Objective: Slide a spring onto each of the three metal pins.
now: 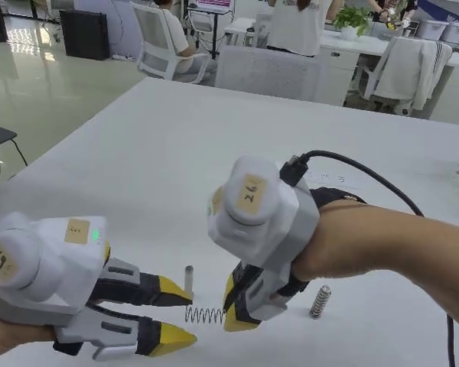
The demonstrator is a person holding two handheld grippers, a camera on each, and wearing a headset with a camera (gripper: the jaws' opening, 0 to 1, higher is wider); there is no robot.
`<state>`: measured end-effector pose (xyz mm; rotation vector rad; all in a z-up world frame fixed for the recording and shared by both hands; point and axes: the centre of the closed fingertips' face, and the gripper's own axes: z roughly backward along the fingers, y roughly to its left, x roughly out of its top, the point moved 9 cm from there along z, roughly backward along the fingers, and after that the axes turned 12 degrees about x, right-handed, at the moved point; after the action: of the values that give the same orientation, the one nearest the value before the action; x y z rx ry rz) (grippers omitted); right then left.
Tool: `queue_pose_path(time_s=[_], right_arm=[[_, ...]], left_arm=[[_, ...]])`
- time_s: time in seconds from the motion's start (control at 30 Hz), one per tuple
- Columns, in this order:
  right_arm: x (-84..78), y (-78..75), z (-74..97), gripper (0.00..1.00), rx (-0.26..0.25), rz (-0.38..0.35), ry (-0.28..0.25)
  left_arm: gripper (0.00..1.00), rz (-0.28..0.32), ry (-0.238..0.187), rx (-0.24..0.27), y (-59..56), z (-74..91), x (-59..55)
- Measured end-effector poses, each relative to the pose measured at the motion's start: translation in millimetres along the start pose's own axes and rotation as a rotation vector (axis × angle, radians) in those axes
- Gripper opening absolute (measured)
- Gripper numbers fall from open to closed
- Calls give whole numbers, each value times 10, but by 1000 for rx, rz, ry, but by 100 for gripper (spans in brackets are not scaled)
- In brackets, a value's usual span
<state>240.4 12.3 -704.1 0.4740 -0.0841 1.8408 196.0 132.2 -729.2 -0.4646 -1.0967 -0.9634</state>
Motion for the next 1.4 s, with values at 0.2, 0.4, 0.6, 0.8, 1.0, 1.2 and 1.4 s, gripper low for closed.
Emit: queue_pose_path(time_s=[0.2,0.4,0.6,0.8,1.0,1.2,1.4], right_arm=[[6,43,12,8,8,23,1],[1,62,13,8,11,36,9],[4,73,26,8,7,50,5],[-8,81,24,8,4,44,-10],[-50,67,-2,9,7,30,-16],[-100,55,-67,12,19,12,-21],[-112,45,-115,12,29,3,-28]], left_arm=[[9,-9,-8,-13,-9,-17,3],[3,-22,-9,-21,-10,-29,-7],[2,-25,-8,-23,-3,-29,-26],[2,-21,-19,-29,-24,-17,-7],[2,-22,-23,-37,-56,-30,23],[2,-17,-31,-41,-72,-16,59],[2,-15,-45,-36,-63,3,98]])
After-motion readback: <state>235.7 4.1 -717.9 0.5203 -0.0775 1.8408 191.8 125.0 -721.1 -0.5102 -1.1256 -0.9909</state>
